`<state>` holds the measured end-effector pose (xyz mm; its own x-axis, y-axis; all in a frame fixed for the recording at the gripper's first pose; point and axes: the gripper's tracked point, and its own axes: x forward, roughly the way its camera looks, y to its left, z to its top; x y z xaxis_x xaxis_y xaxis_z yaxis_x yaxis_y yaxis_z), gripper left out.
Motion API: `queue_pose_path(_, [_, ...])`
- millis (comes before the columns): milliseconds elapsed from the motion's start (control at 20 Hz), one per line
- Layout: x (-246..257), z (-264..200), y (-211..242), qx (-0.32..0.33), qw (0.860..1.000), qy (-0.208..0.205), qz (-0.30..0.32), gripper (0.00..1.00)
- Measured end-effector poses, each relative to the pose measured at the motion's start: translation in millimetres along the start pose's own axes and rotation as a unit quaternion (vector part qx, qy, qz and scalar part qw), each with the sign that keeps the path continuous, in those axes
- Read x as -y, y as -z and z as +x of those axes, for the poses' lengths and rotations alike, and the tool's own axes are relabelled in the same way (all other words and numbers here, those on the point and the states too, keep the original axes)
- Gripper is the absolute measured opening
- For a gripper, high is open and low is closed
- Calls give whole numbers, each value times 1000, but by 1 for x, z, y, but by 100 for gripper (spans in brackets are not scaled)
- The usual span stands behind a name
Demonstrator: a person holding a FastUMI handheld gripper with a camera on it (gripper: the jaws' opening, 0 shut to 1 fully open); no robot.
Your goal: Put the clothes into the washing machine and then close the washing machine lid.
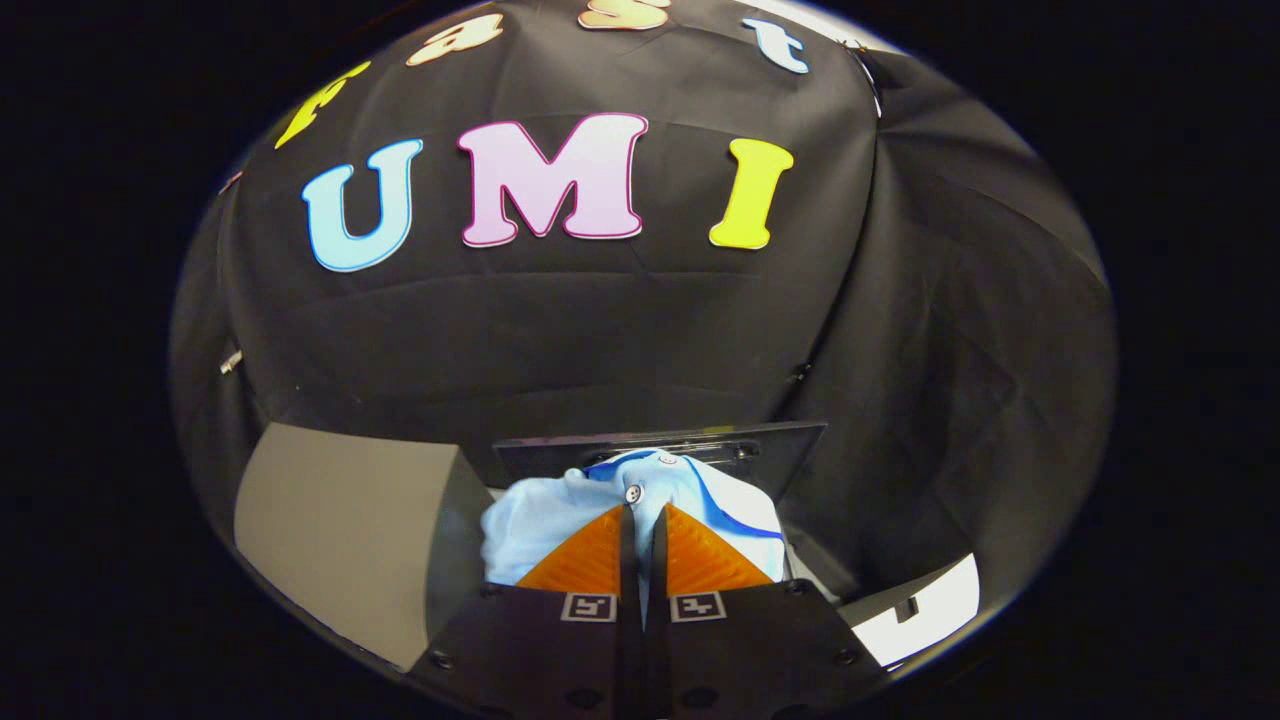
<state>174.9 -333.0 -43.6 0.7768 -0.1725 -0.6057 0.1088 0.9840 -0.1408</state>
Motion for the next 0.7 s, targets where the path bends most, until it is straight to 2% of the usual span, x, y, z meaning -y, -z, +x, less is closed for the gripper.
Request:
queue_pose_path(400, [30, 42, 62, -52, 999, 15, -6, 5])
queue_pose_path(700, [22, 74, 118, -101, 995, 4, -26, 5])
